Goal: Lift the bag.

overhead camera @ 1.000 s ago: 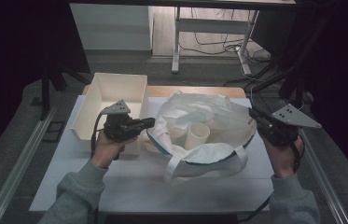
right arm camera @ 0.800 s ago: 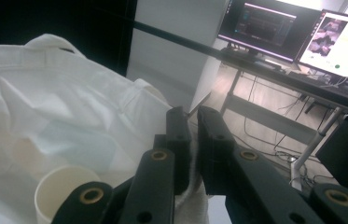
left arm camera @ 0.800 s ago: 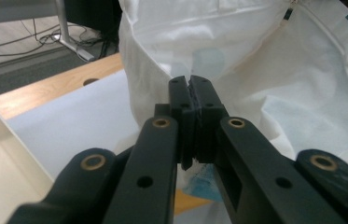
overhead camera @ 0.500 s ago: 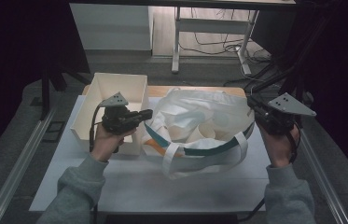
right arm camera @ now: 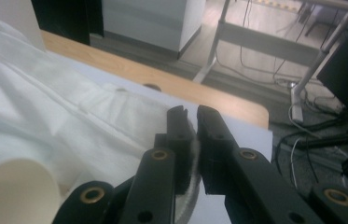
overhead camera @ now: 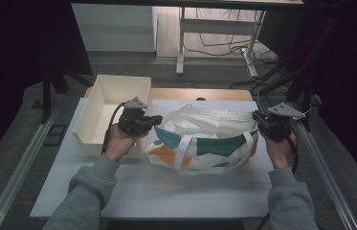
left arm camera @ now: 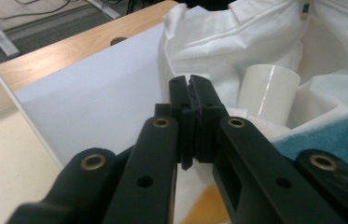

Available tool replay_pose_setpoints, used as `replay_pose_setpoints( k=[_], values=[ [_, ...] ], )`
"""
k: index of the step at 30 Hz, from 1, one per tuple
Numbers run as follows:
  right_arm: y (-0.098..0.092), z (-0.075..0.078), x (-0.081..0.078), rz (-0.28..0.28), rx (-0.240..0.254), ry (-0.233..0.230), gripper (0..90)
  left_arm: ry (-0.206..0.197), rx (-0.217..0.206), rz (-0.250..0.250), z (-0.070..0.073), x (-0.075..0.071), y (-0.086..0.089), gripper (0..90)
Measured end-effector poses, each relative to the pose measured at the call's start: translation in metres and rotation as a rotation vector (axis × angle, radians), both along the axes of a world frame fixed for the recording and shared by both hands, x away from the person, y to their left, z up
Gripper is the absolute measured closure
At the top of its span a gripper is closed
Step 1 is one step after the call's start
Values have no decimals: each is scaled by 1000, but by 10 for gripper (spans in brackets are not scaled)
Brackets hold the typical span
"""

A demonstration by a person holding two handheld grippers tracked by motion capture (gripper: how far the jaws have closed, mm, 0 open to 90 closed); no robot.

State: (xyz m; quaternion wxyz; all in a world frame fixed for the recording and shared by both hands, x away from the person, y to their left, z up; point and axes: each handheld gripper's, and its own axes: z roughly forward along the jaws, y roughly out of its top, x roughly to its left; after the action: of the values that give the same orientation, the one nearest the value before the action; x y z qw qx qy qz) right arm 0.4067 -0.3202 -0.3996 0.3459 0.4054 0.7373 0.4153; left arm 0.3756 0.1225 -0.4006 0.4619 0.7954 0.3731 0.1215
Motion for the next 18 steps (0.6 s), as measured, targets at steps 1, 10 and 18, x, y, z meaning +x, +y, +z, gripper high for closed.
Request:
replay_pose_setpoints(
  k=[1, 10, 18],
  values=[
    [-2, -3, 1, -1, -3, 10, 833, 4, 2, 1, -1, 1, 0, 884],
    [-9, -31, 10, -20, -30, 97, 834, 32, 27, 8, -10, 7, -4, 881],
    [-9, -42, 17, -22, -38, 136, 833, 46, 31, 7, -13, 11, -4, 876]
  ],
)
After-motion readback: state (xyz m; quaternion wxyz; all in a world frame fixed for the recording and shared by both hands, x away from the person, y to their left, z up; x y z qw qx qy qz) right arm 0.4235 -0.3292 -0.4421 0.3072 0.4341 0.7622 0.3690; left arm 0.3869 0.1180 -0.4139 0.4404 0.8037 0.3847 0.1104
